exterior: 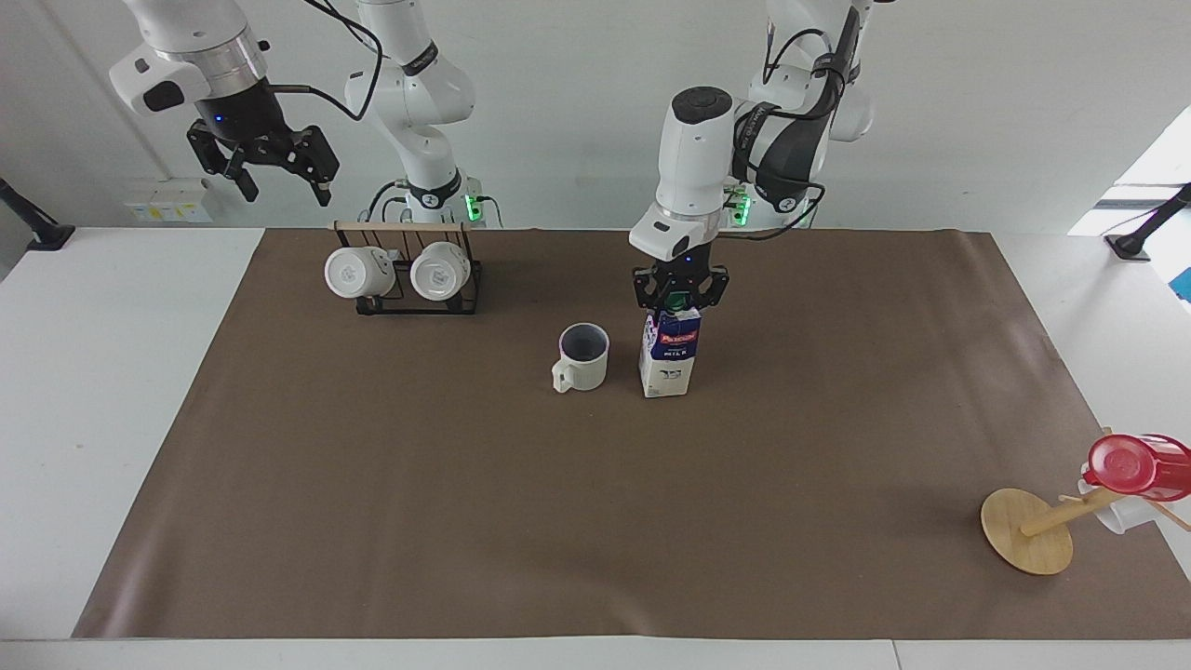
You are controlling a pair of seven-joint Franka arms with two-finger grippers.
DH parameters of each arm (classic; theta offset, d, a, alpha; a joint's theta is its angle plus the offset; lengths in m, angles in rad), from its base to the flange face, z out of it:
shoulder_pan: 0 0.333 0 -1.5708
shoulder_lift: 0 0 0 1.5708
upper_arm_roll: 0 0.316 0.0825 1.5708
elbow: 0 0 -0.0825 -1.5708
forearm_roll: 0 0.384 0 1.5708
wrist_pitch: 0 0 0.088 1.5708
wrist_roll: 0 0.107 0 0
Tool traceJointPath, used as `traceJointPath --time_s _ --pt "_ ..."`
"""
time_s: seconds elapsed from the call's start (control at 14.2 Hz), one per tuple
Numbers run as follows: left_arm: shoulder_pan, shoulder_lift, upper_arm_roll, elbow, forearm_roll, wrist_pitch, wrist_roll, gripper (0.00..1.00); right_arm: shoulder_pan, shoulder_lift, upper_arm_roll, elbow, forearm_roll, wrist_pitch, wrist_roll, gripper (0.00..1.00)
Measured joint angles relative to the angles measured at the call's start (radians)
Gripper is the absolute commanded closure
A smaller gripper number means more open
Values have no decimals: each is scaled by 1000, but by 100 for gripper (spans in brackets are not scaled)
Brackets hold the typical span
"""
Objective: Place cup and milk on table
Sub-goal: 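Carry the milk carton with the left gripper beside the white mug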
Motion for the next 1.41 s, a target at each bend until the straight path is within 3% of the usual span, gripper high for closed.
traceJointPath --time_s 0.14,0.42,0.99,1.41 --pt "0 0 0 0 0 0 12 32 0 0 0 0 0 0 0 0" --pt "0 1 0 0 0 0 54 0 -1 0 -1 0 0 0 0 0" --pt "0 0 1 16 -4 -26 54 0 -4 0 -1 -2 0 0 0 0" --pt "5 -3 15 145 -95 -165 53 0 -4 -1 -1 -1 0 0 0 0"
